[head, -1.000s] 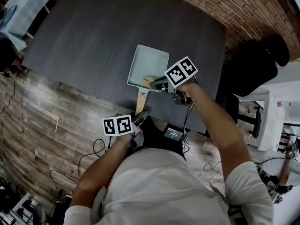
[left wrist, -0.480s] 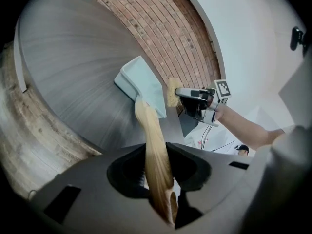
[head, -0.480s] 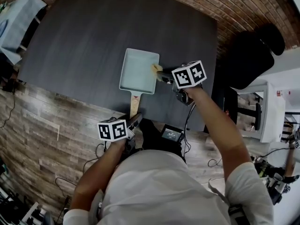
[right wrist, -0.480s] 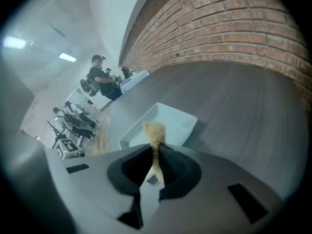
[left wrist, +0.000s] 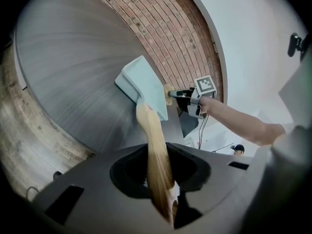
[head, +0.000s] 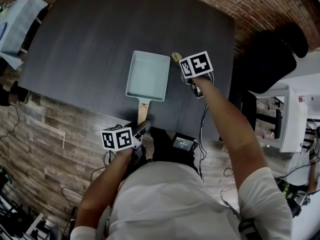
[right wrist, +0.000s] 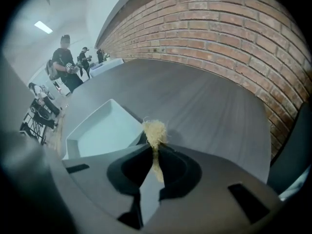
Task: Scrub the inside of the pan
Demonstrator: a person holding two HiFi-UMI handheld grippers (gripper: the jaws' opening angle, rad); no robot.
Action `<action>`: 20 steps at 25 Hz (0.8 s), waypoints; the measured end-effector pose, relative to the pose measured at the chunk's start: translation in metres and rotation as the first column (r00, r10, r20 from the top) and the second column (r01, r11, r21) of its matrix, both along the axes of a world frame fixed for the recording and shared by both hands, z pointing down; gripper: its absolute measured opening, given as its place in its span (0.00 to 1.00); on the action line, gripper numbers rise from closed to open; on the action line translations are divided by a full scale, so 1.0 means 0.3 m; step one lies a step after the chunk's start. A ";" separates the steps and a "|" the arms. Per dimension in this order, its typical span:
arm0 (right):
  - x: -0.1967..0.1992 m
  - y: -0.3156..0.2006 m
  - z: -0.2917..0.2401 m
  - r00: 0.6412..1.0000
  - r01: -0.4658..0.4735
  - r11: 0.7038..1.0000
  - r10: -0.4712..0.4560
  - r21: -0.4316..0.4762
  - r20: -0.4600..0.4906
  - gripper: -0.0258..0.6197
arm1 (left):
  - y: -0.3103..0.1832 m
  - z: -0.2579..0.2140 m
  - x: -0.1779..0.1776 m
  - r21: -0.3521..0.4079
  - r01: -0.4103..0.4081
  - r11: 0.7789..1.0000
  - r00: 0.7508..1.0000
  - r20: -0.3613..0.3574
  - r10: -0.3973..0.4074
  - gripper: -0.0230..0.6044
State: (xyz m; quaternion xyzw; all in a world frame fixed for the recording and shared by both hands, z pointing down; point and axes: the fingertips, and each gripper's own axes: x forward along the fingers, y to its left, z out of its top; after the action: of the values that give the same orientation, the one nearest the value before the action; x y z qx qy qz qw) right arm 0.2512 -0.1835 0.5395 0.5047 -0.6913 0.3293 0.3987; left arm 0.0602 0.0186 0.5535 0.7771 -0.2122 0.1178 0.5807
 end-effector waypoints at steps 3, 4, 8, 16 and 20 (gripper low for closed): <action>0.021 -0.014 0.030 0.996 0.034 0.999 -0.036 -0.029 -0.078 0.10 | 0.001 0.001 0.000 0.000 -0.007 1.000 1.000 0.007 0.007 0.18; 0.019 -0.012 0.042 0.994 0.052 0.998 -0.056 -0.039 -0.095 0.10 | 0.002 0.002 0.000 -0.001 -0.013 1.000 1.000 0.010 0.013 0.18; -0.024 -0.002 0.064 0.976 0.154 0.986 -0.162 -0.062 -0.143 0.10 | 0.003 0.008 -0.001 -0.008 -0.046 0.999 0.999 0.027 0.046 0.18; -0.068 0.048 0.067 0.963 0.232 0.970 -0.240 -0.073 -0.122 0.10 | 0.002 0.011 -0.002 0.002 -0.103 0.995 0.993 0.056 0.103 0.18; -0.104 0.091 0.068 0.963 0.252 0.964 -0.258 -0.082 -0.082 0.10 | 0.015 0.012 0.001 0.003 -0.124 0.992 0.991 0.057 0.123 0.18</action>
State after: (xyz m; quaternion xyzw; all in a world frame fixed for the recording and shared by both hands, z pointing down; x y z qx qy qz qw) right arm 0.2200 -0.1561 0.5600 0.4117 -0.7193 0.2760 0.4868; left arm 0.0607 0.0232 0.5570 0.7870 -0.1804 0.1749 0.5635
